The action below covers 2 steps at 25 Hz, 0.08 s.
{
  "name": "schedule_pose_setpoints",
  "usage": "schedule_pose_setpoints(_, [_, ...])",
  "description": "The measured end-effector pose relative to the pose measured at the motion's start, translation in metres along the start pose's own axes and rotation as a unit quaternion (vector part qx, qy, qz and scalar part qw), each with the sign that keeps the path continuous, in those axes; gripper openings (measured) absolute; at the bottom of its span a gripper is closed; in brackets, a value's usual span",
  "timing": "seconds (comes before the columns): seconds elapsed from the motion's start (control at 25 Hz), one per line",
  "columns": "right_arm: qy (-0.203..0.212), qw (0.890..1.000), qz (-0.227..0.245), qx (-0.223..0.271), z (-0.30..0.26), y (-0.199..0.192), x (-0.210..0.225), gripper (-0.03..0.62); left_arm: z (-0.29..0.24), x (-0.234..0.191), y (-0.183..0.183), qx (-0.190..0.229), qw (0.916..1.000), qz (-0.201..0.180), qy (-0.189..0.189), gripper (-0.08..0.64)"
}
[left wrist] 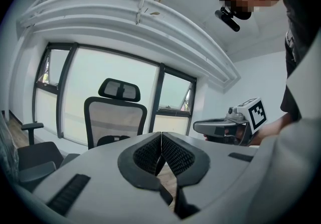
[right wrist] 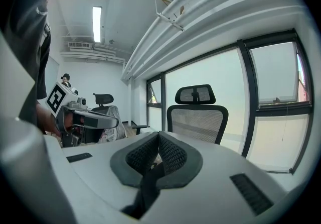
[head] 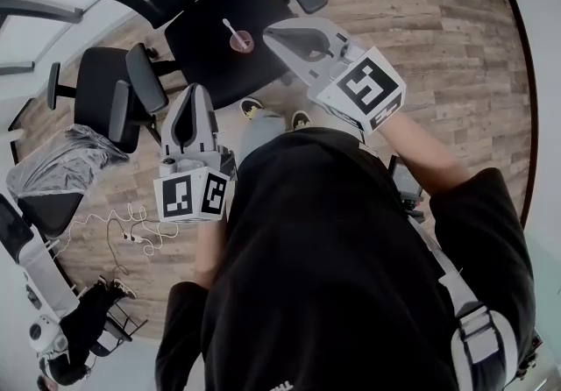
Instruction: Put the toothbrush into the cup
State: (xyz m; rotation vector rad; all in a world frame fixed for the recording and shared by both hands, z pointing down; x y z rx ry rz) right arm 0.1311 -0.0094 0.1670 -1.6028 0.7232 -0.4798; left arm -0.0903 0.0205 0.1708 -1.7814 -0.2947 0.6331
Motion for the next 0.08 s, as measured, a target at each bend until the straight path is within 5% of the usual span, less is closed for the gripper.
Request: schedule_pose_setpoints(0.08, [0.000,1.000,0.001,-0.002,0.0000,-0.0007,-0.0035,0.020,0.0044,-0.0002,-0.0008,0.001,1.0000,0.001,0.003,0.023])
Point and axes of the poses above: the fingertips, and each gripper's own axes: z backward along the fingers, x to its right, y out of its top, the point moved 8 cm from there along z, backward along the fingers, and after that the axes turned 6 degrees about z, right-handed, at the moved point
